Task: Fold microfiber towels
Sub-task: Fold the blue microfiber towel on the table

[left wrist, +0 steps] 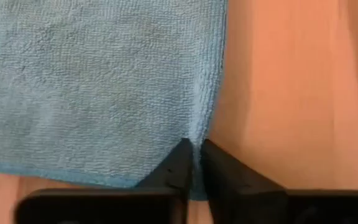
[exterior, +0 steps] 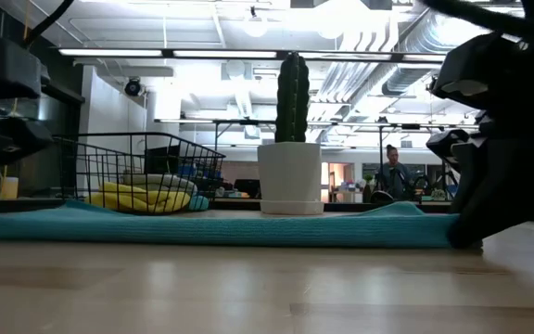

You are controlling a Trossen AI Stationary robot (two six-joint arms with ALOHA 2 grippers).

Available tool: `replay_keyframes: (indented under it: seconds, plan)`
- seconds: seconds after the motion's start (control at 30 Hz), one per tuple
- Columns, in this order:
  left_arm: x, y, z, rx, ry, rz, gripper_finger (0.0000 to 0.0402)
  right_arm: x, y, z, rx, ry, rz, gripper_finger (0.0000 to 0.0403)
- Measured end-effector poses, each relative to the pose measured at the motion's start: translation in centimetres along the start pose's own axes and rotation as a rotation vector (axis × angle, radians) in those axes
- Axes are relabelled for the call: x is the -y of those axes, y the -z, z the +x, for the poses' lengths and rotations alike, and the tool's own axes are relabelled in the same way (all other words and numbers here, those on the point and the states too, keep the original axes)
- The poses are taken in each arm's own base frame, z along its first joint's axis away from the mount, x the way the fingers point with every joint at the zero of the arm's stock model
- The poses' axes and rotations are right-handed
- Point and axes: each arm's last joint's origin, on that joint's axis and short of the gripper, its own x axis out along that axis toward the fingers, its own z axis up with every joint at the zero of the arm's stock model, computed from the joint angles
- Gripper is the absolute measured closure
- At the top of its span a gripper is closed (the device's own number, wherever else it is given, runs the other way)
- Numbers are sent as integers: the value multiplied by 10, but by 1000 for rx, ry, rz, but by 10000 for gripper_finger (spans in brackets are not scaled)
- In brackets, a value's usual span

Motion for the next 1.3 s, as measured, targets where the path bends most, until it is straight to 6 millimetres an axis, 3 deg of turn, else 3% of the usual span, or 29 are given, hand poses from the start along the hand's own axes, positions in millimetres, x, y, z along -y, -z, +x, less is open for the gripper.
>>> replay_keyframes:
  seconds: [0.17, 0.37, 0.63, 0.83, 1.3]
  plan:
    - [9, -11, -8, -13, 44, -21, 391, -1, -2, -7, -8, -47, 31, 398]
    - [19, -26, -21, -45, 84, 20, 400, 2, -17, -32, 61, -137, 83, 401]
    - [10, -34, -32, -1, -153, 21, 401, 17, -28, -59, 143, -60, 160, 402]
    - [-3, -33, -33, 40, -316, -94, 401, 29, -22, -54, 72, 47, 248, 402]
    - [-22, -44, -28, 67, -402, -229, 402, 36, -14, -31, -16, 119, 303, 403]
